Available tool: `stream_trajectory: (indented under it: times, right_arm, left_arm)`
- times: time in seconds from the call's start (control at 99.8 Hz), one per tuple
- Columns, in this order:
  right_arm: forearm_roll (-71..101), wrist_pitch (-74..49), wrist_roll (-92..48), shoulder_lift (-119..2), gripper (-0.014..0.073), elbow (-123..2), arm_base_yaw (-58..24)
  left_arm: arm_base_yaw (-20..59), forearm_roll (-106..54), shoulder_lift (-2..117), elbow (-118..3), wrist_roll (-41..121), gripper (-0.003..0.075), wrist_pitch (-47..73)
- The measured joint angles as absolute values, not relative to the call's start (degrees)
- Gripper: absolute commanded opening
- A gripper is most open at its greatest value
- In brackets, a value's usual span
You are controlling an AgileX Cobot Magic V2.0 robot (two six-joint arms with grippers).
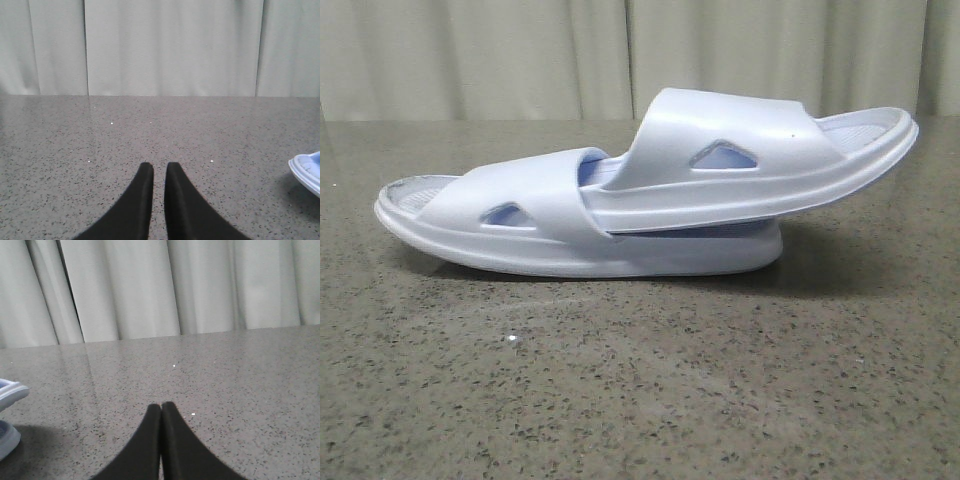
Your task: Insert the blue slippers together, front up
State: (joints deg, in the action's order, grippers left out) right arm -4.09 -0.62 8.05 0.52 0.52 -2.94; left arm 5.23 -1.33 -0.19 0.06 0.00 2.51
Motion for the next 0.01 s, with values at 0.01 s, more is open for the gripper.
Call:
stream_trajectory:
  times: [0.01]
  right_arm:
    - [-4.09,-0.62,8.05,0.52,-0.0107,0.52,-2.94]
  left_arm:
    - [5.23,-1.33,-0.19,0.06,0.0,0.0016,2.51]
